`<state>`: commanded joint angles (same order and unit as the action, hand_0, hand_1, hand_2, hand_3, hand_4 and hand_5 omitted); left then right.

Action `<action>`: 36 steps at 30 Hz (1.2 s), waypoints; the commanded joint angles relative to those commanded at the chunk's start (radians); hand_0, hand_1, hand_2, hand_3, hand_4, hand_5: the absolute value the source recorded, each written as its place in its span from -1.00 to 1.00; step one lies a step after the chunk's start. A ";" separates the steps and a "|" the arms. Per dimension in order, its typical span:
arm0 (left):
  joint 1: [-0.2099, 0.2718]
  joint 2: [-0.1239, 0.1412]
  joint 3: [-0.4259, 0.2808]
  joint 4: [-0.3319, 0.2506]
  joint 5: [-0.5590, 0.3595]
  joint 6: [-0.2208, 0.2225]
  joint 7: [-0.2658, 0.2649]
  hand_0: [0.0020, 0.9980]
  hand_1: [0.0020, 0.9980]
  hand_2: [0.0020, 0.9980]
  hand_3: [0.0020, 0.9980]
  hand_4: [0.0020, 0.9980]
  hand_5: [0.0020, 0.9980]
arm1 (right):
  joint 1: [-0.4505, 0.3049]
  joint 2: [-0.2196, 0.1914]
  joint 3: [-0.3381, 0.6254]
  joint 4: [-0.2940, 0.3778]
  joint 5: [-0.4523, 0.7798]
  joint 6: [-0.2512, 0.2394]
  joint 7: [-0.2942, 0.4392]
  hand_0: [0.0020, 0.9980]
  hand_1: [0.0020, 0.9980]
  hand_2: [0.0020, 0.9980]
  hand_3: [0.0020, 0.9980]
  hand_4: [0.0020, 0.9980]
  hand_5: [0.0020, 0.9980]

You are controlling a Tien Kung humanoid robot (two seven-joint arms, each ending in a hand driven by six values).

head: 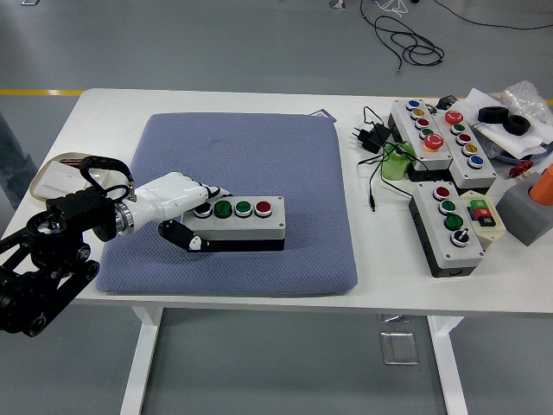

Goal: Pick up the button,place it on the desk,press the button,press the button

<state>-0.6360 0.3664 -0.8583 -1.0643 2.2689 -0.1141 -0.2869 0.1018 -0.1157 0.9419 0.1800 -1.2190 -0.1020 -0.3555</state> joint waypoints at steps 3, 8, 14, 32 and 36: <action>0.004 0.003 -0.005 -0.012 0.000 -0.013 -0.002 0.00 0.32 0.52 1.00 1.00 0.06 | 0.000 0.000 0.000 0.000 0.003 -0.001 0.000 0.26 0.10 0.24 0.14 -0.39 -0.51; 0.009 0.003 -0.012 -0.020 0.000 -0.021 -0.005 0.00 0.32 0.52 1.00 1.00 0.06 | 0.001 0.000 0.001 0.000 -0.002 0.001 -0.001 0.26 0.10 0.24 0.14 -0.39 -0.51; 0.009 0.004 -0.012 -0.020 -0.001 -0.007 -0.003 0.42 0.64 0.86 1.00 1.00 0.11 | 0.001 0.000 0.003 0.000 -0.005 0.001 -0.001 0.26 0.10 0.24 0.14 -0.39 -0.51; 0.066 0.022 -0.147 -0.243 -0.163 0.102 0.028 0.96 0.97 1.00 1.00 1.00 0.17 | 0.000 -0.002 0.010 0.000 -0.012 0.002 0.000 0.26 0.10 0.24 0.14 -0.38 -0.51; 0.068 0.020 -0.132 -0.333 -0.228 0.194 0.083 0.29 0.37 0.57 0.75 0.76 0.30 | 0.000 -0.002 0.012 0.000 -0.013 0.002 -0.001 0.26 0.10 0.25 0.14 -0.38 -0.51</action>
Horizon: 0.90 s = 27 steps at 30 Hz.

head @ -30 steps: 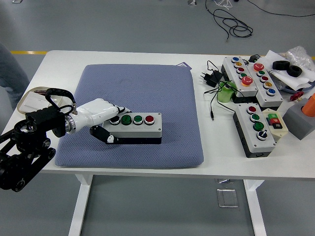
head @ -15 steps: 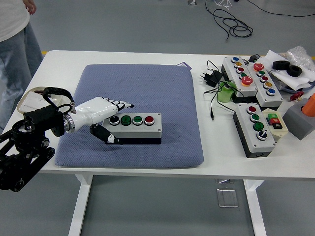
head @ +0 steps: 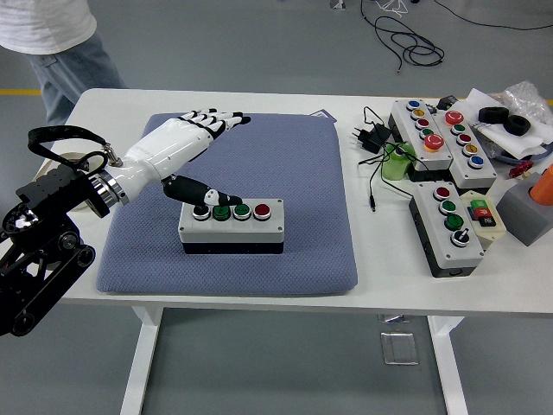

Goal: Pick up the button,place it on the desk,press the button,press the button

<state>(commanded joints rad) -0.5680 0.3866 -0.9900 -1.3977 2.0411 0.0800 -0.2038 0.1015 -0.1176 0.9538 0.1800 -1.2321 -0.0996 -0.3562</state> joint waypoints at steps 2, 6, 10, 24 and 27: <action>0.000 0.000 0.012 -0.034 -0.024 0.025 0.034 0.29 0.37 0.57 0.75 0.76 0.30 | 0.000 0.000 -0.001 0.000 0.002 0.000 0.000 0.26 0.10 0.25 0.14 -0.38 -0.51; 0.001 0.001 0.043 -0.098 -0.050 0.007 0.111 -0.72 -0.71 -0.64 0.42 0.67 0.70 | 0.001 0.000 -0.004 0.000 0.006 0.000 0.000 0.26 0.10 0.24 0.14 -0.38 -0.51; -0.002 0.001 0.082 -0.124 -0.051 -0.093 0.185 -0.91 -0.97 -0.85 0.28 0.58 1.00 | 0.002 -0.001 -0.005 0.000 0.006 0.000 -0.001 0.26 0.10 0.25 0.14 -0.38 -0.51; -0.002 0.002 0.138 -0.091 -0.033 -0.212 0.231 -0.94 -1.00 -0.94 0.26 0.56 1.00 | -0.001 -0.002 0.000 0.000 0.001 0.000 -0.002 0.26 0.10 0.25 0.14 -0.38 -0.51; 0.001 0.005 0.140 -0.086 -0.026 -0.238 0.241 -0.94 -1.00 -0.95 0.26 0.55 1.00 | -0.002 -0.002 0.000 0.000 0.002 0.000 -0.002 0.26 0.10 0.25 0.14 -0.38 -0.51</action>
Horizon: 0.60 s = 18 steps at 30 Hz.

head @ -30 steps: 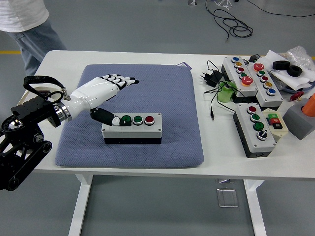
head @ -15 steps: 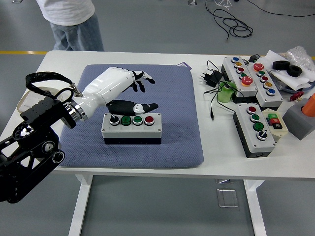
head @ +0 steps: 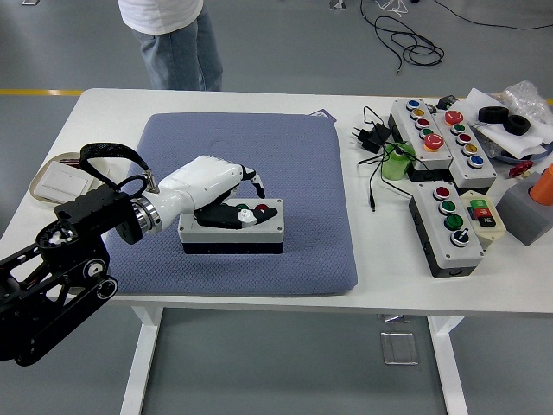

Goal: Pick up the button,place it on the desk,press the button,press the button

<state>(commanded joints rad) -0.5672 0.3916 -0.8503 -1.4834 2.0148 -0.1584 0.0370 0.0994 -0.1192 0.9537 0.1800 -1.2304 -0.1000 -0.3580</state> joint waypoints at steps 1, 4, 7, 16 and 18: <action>0.000 0.000 0.002 0.003 0.000 -0.005 0.002 -0.94 -1.00 -0.95 0.26 0.55 1.00 | 0.000 0.000 0.001 0.000 -0.001 0.000 0.000 0.26 0.10 0.25 0.14 -0.38 -0.51; 0.000 0.001 0.008 0.013 0.002 -0.013 0.005 -0.94 -1.00 -0.95 0.26 0.55 1.00 | 0.001 0.001 0.001 0.000 -0.002 0.001 -0.001 0.26 0.10 0.25 0.14 -0.38 -0.51; -0.001 0.001 0.012 0.023 0.004 -0.014 0.005 -0.94 -1.00 -0.95 0.27 0.56 1.00 | 0.002 0.001 0.000 0.000 -0.002 0.001 -0.001 0.26 0.10 0.25 0.14 -0.38 -0.51; 0.000 0.003 0.003 0.047 0.011 -0.010 0.005 -0.94 -1.00 -0.96 0.27 0.55 1.00 | 0.005 0.001 0.003 0.000 -0.009 0.002 -0.002 0.26 0.10 0.25 0.14 -0.38 -0.51; 0.000 0.004 0.002 0.054 0.013 -0.013 0.006 -0.94 -1.00 -0.95 0.27 0.55 1.00 | 0.006 0.002 0.004 0.000 -0.010 0.003 -0.002 0.26 0.10 0.25 0.14 -0.38 -0.51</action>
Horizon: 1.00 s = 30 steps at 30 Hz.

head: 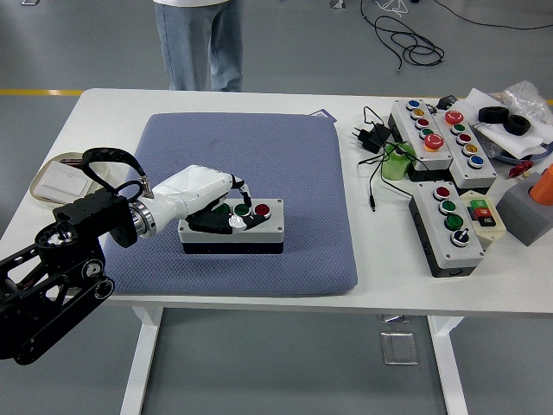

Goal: Pick up the button,place it on the desk,press the button,press the button

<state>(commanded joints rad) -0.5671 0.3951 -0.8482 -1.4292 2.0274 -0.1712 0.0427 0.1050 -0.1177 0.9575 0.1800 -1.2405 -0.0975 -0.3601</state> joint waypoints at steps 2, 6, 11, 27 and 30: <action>0.000 0.000 -0.001 0.005 0.002 0.000 0.000 -0.94 -1.00 -0.95 0.27 0.55 1.00 | 0.000 0.000 0.000 0.000 -0.001 0.000 0.000 0.26 0.10 0.25 0.14 -0.38 -0.51; 0.000 0.000 -0.002 0.015 0.008 0.001 0.000 -0.94 -1.00 -0.95 0.28 0.54 1.00 | 0.001 0.000 0.000 0.000 0.000 0.000 0.000 0.26 0.10 0.25 0.14 -0.39 -0.51; -0.001 -0.002 0.003 0.025 0.007 0.000 0.001 -0.94 -1.00 -0.95 0.28 0.54 1.00 | 0.001 -0.001 0.000 0.000 -0.001 0.000 0.001 0.26 0.10 0.25 0.14 -0.39 -0.51; 0.001 0.002 0.027 0.039 0.031 -0.063 0.019 -0.93 -1.00 -0.95 0.28 0.54 1.00 | 0.002 0.000 0.002 0.000 -0.002 0.000 0.001 0.26 0.10 0.24 0.14 -0.39 -0.51; 0.002 0.001 0.019 0.035 0.031 -0.058 0.017 -0.94 -1.00 -0.95 0.28 0.54 1.00 | 0.002 0.000 0.002 0.000 -0.003 0.000 0.001 0.26 0.10 0.25 0.14 -0.39 -0.51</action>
<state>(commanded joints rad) -0.5655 0.3965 -0.8295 -1.3944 2.0579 -0.2289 0.0597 0.1068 -0.1178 0.9599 0.1800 -1.2438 -0.0972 -0.3594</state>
